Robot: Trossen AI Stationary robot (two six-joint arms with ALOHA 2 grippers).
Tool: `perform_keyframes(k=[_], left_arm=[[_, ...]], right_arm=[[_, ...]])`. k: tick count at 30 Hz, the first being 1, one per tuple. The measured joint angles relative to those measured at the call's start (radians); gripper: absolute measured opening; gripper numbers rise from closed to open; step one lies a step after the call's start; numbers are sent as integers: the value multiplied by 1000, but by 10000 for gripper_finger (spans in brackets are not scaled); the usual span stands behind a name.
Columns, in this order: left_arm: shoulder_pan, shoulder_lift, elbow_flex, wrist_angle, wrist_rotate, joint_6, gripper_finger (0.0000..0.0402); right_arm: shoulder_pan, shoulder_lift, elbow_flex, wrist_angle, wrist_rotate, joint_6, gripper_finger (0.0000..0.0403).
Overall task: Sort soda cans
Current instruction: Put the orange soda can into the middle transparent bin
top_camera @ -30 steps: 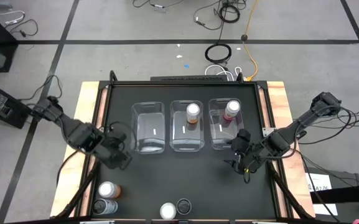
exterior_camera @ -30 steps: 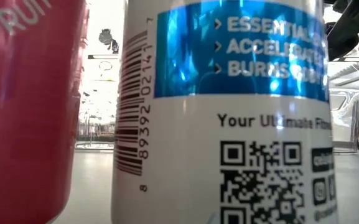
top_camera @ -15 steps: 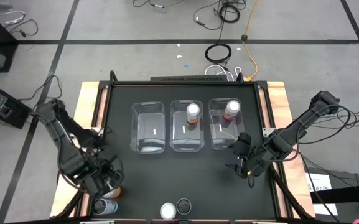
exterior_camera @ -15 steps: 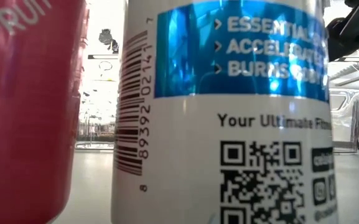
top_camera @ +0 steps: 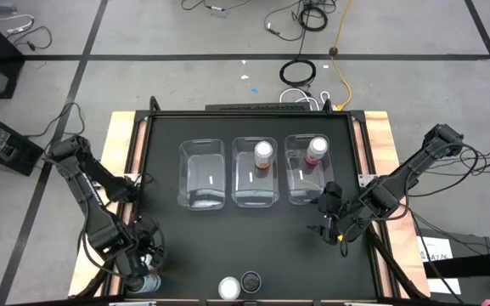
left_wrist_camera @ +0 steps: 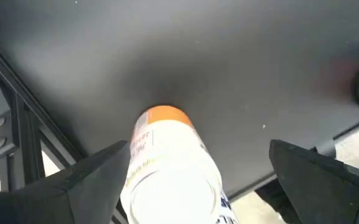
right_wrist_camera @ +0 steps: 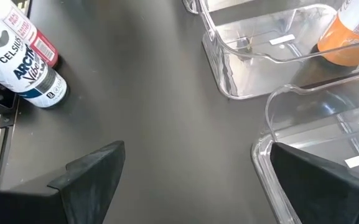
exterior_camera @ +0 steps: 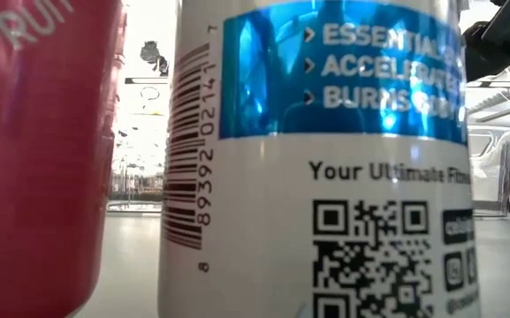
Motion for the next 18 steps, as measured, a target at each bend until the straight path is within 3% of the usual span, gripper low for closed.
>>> perform_keyframes(k=[11, 18], left_arm=[[-29, 65, -4, 33, 111, -16, 392], [-31, 97, -4, 52, 120, -14, 392]], right_arm=[[0, 0, 0, 8, 0, -22, 394], [0, 0, 0, 8, 1, -27, 394]])
